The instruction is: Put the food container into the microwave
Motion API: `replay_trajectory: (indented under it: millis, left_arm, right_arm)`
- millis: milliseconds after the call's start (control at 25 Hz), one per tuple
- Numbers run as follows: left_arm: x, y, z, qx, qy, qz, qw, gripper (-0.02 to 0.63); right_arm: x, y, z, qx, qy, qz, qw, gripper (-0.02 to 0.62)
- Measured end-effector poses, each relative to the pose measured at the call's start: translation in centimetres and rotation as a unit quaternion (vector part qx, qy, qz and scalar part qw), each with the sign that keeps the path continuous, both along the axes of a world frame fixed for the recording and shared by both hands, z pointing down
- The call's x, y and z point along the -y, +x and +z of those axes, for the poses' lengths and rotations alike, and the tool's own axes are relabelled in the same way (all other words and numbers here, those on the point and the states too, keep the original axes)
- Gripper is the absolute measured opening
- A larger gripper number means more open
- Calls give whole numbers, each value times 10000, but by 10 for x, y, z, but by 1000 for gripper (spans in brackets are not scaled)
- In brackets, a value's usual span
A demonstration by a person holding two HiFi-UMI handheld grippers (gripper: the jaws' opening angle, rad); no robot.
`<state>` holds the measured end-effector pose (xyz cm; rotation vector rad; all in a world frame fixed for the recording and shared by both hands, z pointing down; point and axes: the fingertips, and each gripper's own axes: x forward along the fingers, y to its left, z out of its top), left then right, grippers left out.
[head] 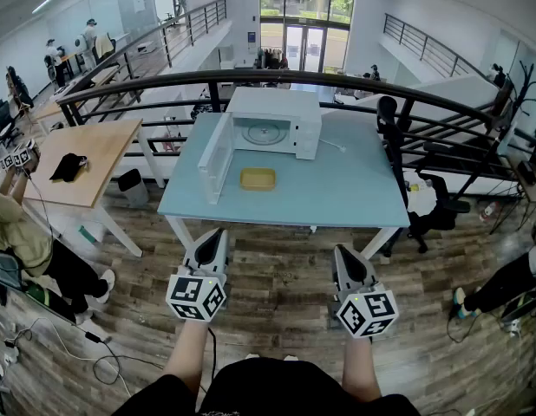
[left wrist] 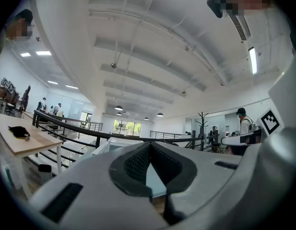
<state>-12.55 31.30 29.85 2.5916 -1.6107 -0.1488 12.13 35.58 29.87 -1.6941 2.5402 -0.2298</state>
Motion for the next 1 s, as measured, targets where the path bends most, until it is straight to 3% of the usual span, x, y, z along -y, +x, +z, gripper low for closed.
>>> replay_trajectory:
  millis: [400,680,1000]
  left_arm:
    - [7,-11,-1,-17,47,37,10000,8]
    - [16,-25,3,-150,74,144,9998,8]
    - [22,-52,15,-48,-50,245,9997,8]
  right_arm:
    - [8,-8,8,-107,-86,50,9999,6]
    - [14,-20,8,105,-35,-4,9999,8]
    - [23,-40,12,148,-69,97,9998,8]
